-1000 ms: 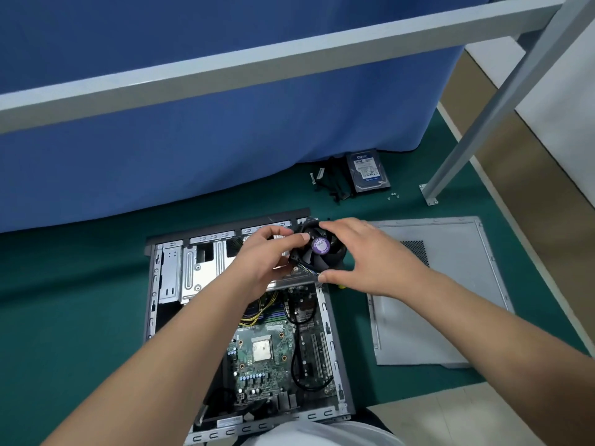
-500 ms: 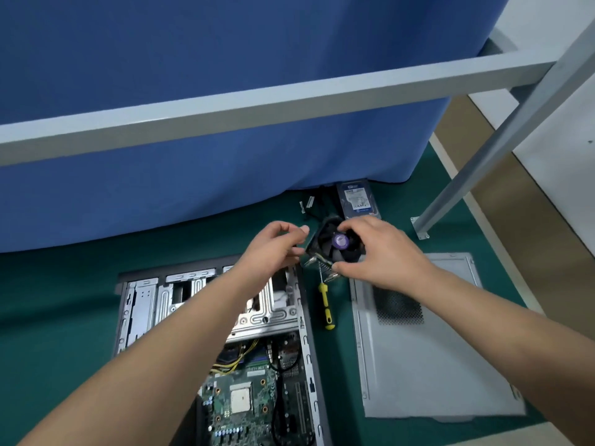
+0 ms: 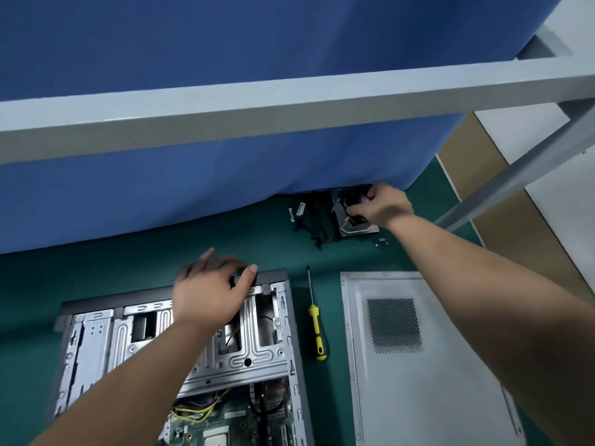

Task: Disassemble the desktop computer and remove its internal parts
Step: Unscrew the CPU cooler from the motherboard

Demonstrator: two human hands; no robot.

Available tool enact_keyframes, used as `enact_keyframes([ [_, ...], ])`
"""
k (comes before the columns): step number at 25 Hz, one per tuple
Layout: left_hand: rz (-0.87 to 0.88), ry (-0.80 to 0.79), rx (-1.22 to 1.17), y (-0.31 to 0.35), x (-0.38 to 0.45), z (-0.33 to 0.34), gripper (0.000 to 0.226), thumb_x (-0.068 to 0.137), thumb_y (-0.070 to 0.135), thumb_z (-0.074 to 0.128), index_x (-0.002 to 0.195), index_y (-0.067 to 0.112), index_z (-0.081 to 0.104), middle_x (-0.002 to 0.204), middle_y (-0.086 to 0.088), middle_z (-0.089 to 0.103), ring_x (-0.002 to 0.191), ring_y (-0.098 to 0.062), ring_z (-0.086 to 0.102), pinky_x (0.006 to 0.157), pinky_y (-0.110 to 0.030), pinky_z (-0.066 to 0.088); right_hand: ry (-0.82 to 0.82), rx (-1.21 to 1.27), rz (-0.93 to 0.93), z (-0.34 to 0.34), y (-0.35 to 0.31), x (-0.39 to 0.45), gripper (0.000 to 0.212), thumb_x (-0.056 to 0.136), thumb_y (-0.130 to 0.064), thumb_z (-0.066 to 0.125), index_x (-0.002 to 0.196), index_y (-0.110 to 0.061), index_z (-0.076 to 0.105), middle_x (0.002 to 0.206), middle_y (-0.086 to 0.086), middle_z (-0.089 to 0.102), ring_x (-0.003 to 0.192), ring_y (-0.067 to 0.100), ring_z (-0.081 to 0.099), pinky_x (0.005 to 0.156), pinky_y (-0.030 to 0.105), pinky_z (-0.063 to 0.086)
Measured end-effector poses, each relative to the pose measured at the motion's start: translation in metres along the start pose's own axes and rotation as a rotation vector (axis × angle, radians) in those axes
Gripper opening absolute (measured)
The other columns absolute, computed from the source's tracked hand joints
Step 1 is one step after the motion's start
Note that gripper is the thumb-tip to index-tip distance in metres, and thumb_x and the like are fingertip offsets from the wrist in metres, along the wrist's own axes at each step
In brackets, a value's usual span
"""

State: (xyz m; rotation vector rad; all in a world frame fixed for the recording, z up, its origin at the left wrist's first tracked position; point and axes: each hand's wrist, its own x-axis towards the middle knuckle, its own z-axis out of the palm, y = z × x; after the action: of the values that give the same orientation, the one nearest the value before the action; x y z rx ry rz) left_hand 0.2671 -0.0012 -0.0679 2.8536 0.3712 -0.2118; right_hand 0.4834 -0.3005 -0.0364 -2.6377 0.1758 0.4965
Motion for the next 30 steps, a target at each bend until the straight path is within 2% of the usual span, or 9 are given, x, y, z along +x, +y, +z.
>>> enact_keyframes([
  [3, 0.067, 0.167, 0.068, -0.005, -0.001, 0.015, 0.055, 0.097, 0.07, 0.03, 0.113, 0.04, 0.072, 0.123, 0.017, 0.071, 0.139, -0.019, 0.051, 0.107, -0.044, 0.039, 0.056, 0.01, 0.011, 0.01, 0.0, 0.022, 0.032, 0.07, -0.039, 0.073, 0.08, -0.018, 0.052, 0.082, 0.002, 0.061, 0.078, 0.023, 0.058, 0.051, 0.028, 0.034],
  [6, 0.102, 0.258, 0.076, -0.007, 0.001, 0.024, 0.05, 0.097, 0.065, 0.037, 0.112, 0.034, 0.074, 0.116, 0.01, 0.074, 0.133, -0.024, 0.057, 0.104, -0.047, 0.041, 0.053, 0.01, 0.041, 0.016, 0.002, 0.037, 0.036, 0.069, -0.038, 0.074, 0.09, -0.016, 0.055, 0.096, 0.008, 0.064, 0.084, 0.028, 0.061, 0.058, 0.028, 0.039],
  [10, 0.108, 0.285, 0.086, -0.008, 0.002, 0.027, 0.048, 0.097, 0.063, 0.039, 0.109, 0.032, 0.075, 0.113, 0.009, 0.075, 0.131, -0.024, 0.059, 0.102, -0.047, 0.041, 0.049, 0.029, 0.079, 0.025, 0.0, 0.043, 0.044, 0.066, -0.044, 0.075, 0.094, -0.017, 0.055, 0.109, 0.017, 0.066, 0.099, 0.037, 0.063, 0.074, 0.035, 0.05],
  [15, 0.106, 0.307, 0.096, -0.008, 0.001, 0.028, 0.049, 0.097, 0.062, 0.039, 0.104, 0.03, 0.076, 0.108, 0.008, 0.076, 0.125, -0.024, 0.063, 0.098, -0.046, 0.042, 0.08, 0.016, 0.132, 0.031, -0.004, 0.047, 0.056, 0.067, -0.044, 0.077, 0.109, -0.011, 0.059, 0.12, 0.019, 0.062, 0.112, 0.041, 0.057, 0.086, 0.039, 0.053],
  [23, 0.108, 0.312, 0.106, -0.008, 0.001, 0.028, 0.051, 0.098, 0.062, 0.041, 0.102, 0.027, 0.078, 0.105, 0.004, 0.077, 0.116, -0.025, 0.067, 0.094, -0.045, 0.044, 0.11, -0.045, 0.142, 0.041, -0.009, 0.045, 0.073, 0.073, -0.048, 0.081, 0.128, -0.011, 0.05, 0.129, 0.02, 0.049, 0.124, 0.042, 0.045, 0.085, 0.037, 0.04],
  [26, 0.116, 0.323, 0.114, -0.009, 0.002, 0.029, 0.05, 0.098, 0.062, 0.041, 0.1, 0.027, 0.077, 0.103, 0.004, 0.077, 0.112, -0.025, 0.068, 0.092, -0.044, 0.044, 0.109, -0.044, 0.153, 0.042, -0.01, 0.045, 0.084, 0.073, -0.051, 0.082, 0.136, -0.011, 0.043, 0.135, 0.022, 0.043, 0.127, 0.043, 0.043, 0.095, 0.04, 0.042],
  [30, 0.121, 0.344, 0.118, -0.01, 0.002, 0.031, 0.049, 0.098, 0.062, 0.043, 0.096, 0.027, 0.077, 0.098, 0.004, 0.076, 0.099, -0.025, 0.069, 0.087, -0.042, 0.043, 0.121, -0.03, 0.138, 0.043, -0.008, 0.039, 0.086, 0.077, -0.056, 0.077, 0.139, -0.009, 0.04, 0.136, 0.024, 0.043, 0.129, 0.046, 0.04, 0.103, 0.045, 0.04],
])
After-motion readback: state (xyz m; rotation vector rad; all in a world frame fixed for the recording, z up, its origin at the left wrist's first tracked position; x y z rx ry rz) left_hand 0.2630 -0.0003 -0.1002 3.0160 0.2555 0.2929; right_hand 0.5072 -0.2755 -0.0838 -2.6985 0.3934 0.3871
